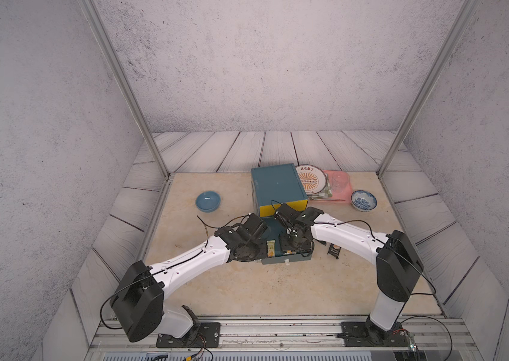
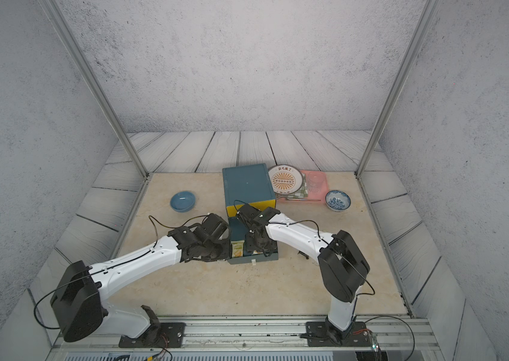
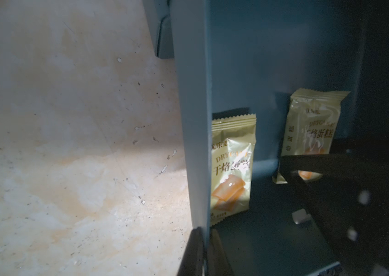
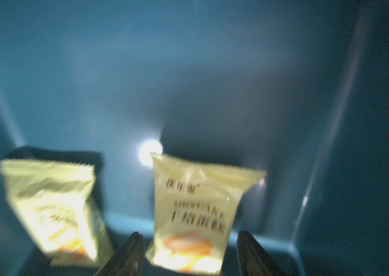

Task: Take the cookies out of the drawer
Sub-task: Pick up the cookie from the drawer.

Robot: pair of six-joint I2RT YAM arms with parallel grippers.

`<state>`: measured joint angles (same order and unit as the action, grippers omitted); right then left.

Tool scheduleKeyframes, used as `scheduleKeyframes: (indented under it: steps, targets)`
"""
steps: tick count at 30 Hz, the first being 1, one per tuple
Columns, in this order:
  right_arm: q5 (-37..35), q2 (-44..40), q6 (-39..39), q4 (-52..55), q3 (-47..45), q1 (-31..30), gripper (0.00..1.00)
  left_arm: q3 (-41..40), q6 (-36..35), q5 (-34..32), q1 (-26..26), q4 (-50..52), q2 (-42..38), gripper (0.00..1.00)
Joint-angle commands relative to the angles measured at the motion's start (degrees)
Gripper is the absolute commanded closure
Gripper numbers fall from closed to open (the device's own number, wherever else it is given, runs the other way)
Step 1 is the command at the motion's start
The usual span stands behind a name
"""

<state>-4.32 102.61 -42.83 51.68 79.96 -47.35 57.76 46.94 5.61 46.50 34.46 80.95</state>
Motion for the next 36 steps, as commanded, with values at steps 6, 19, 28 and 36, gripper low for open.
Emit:
scheduleKeyframes:
  steps: [6,19,28,36]
  targets:
    - [-3.6,3.4,-0.7,-1.9,-0.4,-0.4,0.40,-0.8,-0.9,2.8,0.2,0.1,1.2,1.00]
    - [-5.4,0.5,-0.7,-0.9,1.9,-0.4,0.69,-1.0,-1.1,2.5,0.2,0.7,0.9,1.00]
    - [-2.6,-7.8,0.9,5.7,5.7,-0.4,0.70,-0.7,-1.5,2.0,0.2,1.4,1.4,1.00]
    - [-5.3,-19.6,-1.4,8.7,4.1,0.0,0.71,-0.6,-2.2,1.7,0.1,2.1,2.0,1.00]
